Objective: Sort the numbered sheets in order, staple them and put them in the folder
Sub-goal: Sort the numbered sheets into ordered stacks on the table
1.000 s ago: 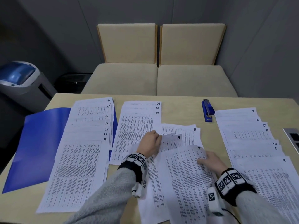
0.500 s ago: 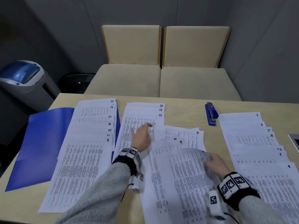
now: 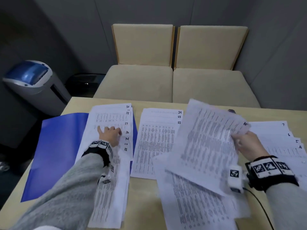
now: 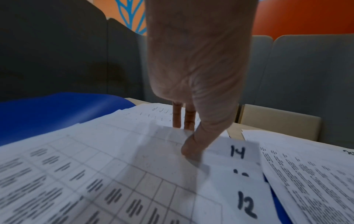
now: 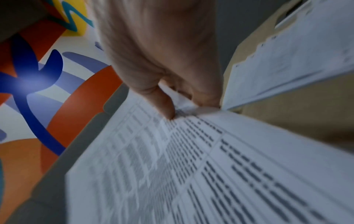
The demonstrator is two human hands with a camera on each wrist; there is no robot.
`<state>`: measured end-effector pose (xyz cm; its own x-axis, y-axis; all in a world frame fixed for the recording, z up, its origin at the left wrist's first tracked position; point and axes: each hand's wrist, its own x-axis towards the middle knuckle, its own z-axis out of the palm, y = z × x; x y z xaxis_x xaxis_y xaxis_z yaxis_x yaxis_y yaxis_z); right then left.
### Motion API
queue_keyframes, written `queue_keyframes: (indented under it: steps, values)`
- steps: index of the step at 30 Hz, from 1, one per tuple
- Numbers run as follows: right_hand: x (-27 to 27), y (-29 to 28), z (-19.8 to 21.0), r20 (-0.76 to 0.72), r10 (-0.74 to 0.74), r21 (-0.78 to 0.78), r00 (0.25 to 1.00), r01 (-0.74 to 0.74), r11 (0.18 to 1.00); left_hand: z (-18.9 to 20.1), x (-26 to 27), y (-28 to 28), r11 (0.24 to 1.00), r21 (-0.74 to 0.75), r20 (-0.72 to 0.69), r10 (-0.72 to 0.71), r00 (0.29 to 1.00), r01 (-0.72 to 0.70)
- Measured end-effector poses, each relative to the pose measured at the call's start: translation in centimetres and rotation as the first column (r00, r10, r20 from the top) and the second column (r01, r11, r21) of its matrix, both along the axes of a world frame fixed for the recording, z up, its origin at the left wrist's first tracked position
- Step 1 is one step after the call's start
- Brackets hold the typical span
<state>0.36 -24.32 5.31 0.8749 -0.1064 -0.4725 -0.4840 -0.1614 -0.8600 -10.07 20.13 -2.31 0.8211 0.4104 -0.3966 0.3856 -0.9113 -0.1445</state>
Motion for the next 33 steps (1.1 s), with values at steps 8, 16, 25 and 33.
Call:
queue_keyframes:
  steps: [8, 16, 25, 33]
  values:
    - [3.3, 12.8, -0.7, 0.024, -0.339, 0.256, 0.940, 0.322, 0.911, 1.8, -0.7, 2.0, 0.972, -0.213, -0.058, -0.118, 0.991, 0.103]
    - [0.6, 26.3, -3.8, 0.009, -0.115, 0.206, 0.993, 0.111, 0.972, 3.9, -3.7, 3.1, 0.950, -0.236, 0.106, -0.183, 0.977, 0.204]
    - [-6.8, 33.6, -9.8, -0.227, 0.594, -0.002, 0.772, -0.610, 0.792, 3.0, -4.2, 3.5, 0.933, -0.304, 0.127, -0.160, 0.979, 0.192]
    - [-8.7, 34.3, -10.0, -0.362, 0.646, -0.108, 0.672, -0.719, 0.687, 0.7, -4.4, 4.0, 0.950, -0.277, 0.094, -0.124, 0.988, 0.145]
